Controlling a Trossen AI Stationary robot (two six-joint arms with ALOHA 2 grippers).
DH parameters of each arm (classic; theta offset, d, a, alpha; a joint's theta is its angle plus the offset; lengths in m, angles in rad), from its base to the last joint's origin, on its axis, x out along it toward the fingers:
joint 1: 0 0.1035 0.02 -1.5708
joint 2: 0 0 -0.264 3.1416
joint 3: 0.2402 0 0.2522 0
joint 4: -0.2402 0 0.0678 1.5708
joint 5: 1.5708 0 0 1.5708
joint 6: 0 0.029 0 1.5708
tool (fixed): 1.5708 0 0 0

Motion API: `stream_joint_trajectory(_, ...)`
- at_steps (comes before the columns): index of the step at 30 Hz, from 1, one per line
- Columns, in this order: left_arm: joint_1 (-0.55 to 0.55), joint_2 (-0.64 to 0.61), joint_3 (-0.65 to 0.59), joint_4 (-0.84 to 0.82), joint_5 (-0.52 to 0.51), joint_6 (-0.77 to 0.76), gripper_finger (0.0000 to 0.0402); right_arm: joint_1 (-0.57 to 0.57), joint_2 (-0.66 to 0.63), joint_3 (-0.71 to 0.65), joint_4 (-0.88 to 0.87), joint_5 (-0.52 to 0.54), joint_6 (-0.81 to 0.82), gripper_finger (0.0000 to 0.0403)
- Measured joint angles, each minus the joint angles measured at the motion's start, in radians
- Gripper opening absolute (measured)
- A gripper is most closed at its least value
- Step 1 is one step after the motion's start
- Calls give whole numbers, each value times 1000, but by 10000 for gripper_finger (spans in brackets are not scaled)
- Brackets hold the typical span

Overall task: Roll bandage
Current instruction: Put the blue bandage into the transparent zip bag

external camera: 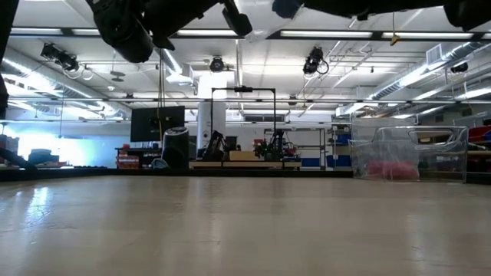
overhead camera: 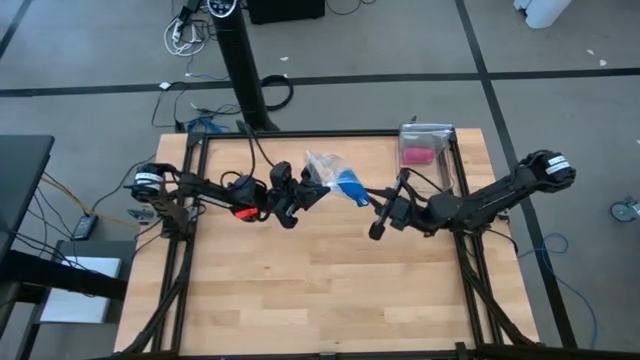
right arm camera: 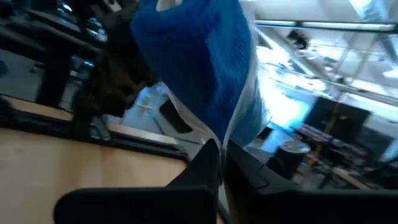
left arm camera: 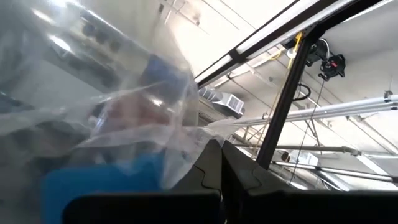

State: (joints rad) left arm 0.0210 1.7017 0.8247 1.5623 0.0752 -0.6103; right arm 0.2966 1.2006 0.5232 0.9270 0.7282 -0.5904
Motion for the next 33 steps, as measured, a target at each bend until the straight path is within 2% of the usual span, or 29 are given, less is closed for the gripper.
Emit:
stream_joint_trajectory(3,24,-10,-11,0,30,-2,0,35,-42,0,8,78,-25,10)
stream_joint_trajectory(10,91,-16,-43,-76,103,25,0,133,-196,0,-157,202,1,3)
stream_joint_trajectory(15,116,-16,-42,-174,183,101,0,157,-268,5,-269,222,85,2)
stream_joint_trajectory(19,118,-16,-42,-223,203,150,0,142,-279,82,-471,224,203,1)
stream_joint_trajectory(22,118,-16,-33,-239,227,173,0,119,-259,182,-718,215,341,1)
stream_joint_trajectory(27,128,-16,-16,-284,252,189,0,58,-201,363,-1101,129,572,1)
stream_joint_trajectory(30,144,-21,-15,-335,261,179,0,8,-170,440,-1291,81,690,1)
stream_joint_trajectory(33,170,-45,-15,-369,289,159,0,-43,-155,497,-1400,-21,750,0)
